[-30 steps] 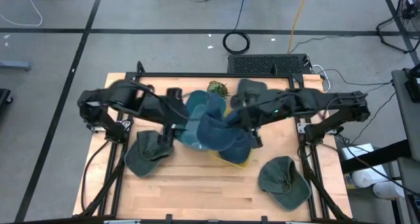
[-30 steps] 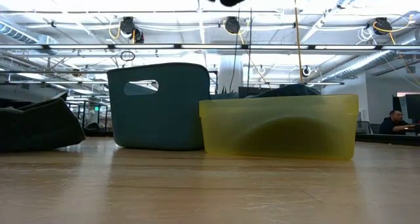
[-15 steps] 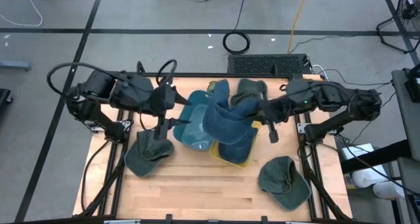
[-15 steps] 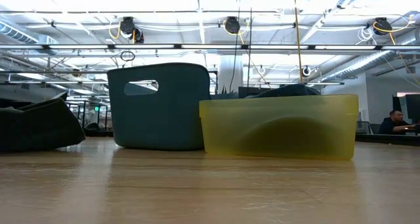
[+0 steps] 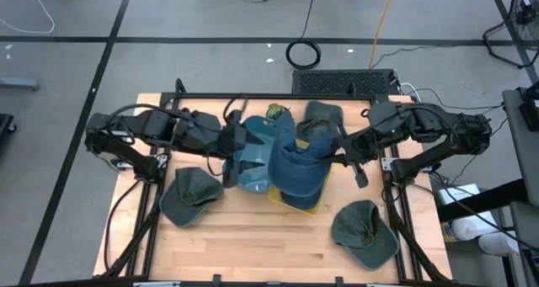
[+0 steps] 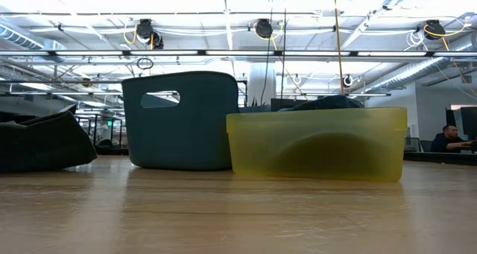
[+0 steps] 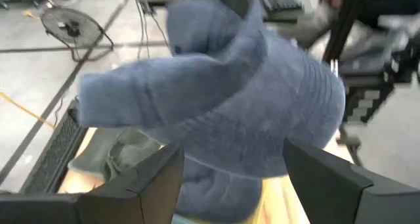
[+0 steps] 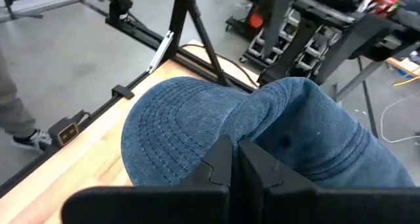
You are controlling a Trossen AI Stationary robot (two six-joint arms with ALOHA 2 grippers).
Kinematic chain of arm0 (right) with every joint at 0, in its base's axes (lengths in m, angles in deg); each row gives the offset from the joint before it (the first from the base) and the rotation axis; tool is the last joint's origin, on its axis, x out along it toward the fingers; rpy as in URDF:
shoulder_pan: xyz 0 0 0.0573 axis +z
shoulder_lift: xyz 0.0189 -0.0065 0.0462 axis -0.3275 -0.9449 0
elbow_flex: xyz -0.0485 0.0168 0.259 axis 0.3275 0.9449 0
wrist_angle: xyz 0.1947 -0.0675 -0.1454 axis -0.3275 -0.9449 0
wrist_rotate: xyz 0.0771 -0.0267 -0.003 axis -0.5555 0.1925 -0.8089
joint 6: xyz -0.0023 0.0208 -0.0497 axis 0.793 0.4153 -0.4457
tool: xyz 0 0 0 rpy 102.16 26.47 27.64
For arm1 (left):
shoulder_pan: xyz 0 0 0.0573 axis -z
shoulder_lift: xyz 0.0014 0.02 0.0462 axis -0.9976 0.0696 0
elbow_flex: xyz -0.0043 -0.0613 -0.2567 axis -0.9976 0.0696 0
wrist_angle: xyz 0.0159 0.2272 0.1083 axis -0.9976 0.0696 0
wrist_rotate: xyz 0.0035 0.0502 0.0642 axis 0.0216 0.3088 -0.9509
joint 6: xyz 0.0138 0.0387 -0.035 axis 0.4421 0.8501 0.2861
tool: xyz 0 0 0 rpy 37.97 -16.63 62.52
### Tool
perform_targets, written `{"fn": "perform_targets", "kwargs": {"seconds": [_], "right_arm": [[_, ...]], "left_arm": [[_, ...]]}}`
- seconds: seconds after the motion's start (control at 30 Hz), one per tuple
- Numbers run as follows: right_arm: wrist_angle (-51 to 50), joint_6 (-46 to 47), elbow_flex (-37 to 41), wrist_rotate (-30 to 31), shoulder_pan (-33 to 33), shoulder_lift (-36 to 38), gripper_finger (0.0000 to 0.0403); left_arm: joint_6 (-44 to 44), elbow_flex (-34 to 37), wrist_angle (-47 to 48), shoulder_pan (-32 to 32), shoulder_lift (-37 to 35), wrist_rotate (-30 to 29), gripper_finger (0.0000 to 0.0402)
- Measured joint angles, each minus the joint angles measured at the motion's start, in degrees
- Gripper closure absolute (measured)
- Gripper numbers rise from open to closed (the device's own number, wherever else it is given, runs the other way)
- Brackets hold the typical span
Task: Pick & Place hat
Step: Put the blue cap into the yellow bin
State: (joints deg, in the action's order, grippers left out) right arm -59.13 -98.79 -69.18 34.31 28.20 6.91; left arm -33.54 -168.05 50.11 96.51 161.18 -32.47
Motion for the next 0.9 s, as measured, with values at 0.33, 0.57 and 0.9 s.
{"fn": "perform_targets", "kwargs": {"seconds": [0.33,0.57,0.9], "right_arm": [[-2.7,-4.9,2.5,0.4,0.0,0.3,0.0403],[2.3,-5.7,12.8,0.2,-0.7,3.4,0.0403],[17.2,-1.3,32.6,-5.9,-4.6,11.3,0.0403]], "left_arm": [[-5.9,19.1,-18.0,-0.9,-12.2,-0.5,0.0133],[-6.9,21.1,-18.6,-0.9,-13.2,-1.8,0.0133],[-7.2,21.1,-19.0,-0.9,-13.2,-1.9,0.0133]]}}
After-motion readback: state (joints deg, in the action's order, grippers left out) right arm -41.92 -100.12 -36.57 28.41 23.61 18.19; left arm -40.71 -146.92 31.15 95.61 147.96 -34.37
